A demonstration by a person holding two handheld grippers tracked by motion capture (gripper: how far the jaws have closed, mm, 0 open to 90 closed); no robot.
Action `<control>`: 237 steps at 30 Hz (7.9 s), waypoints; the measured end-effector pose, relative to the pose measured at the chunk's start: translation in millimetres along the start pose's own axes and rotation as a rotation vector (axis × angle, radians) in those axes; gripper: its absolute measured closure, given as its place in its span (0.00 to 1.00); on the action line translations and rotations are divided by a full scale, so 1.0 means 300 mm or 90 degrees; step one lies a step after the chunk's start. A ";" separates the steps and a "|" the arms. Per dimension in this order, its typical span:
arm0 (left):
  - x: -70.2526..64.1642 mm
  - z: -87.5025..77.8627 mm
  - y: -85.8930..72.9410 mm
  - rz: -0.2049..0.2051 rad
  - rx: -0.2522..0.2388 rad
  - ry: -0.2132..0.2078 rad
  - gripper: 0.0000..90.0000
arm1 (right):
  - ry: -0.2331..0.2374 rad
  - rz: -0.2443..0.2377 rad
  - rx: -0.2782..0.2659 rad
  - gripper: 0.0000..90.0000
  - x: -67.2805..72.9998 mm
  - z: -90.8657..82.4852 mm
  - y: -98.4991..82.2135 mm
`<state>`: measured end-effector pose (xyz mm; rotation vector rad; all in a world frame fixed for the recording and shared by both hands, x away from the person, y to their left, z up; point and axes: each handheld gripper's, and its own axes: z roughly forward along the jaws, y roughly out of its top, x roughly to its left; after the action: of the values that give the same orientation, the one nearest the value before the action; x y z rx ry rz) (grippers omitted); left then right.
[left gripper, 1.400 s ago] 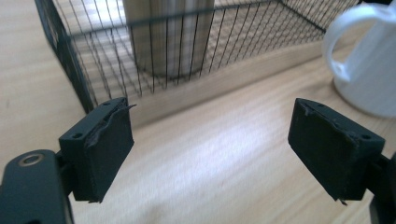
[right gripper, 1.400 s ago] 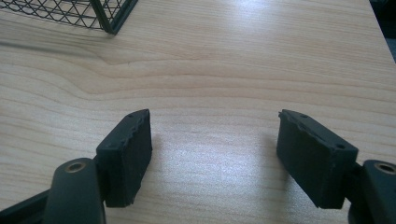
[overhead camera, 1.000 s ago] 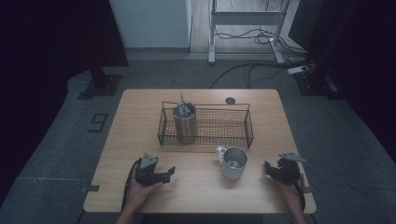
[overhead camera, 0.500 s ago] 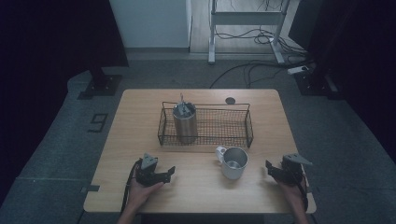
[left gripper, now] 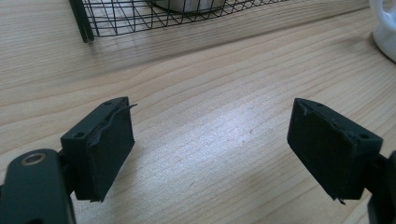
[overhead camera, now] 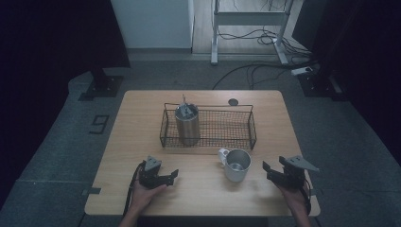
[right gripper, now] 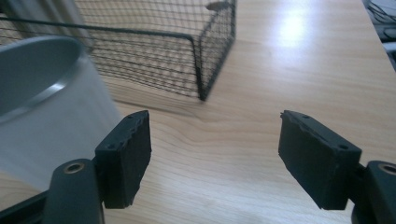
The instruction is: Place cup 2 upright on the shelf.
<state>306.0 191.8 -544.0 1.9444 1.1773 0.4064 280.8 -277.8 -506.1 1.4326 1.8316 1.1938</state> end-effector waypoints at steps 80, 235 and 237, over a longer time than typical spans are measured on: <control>-0.025 0.041 0.016 0.044 0.082 0.047 0.17 | 0.131 -0.034 0.004 0.02 0.296 0.085 0.062; -0.031 0.042 0.016 0.048 0.087 0.066 0.18 | 0.126 -0.055 -0.055 0.07 0.309 0.071 0.352; -0.031 0.042 0.016 0.049 0.087 0.065 0.18 | 0.127 -0.055 -0.055 0.07 0.309 0.074 0.358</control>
<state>311.9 176.9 -547.0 2.1133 1.2267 0.4817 322.8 -177.4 -412.4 1.2110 1.9265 1.3961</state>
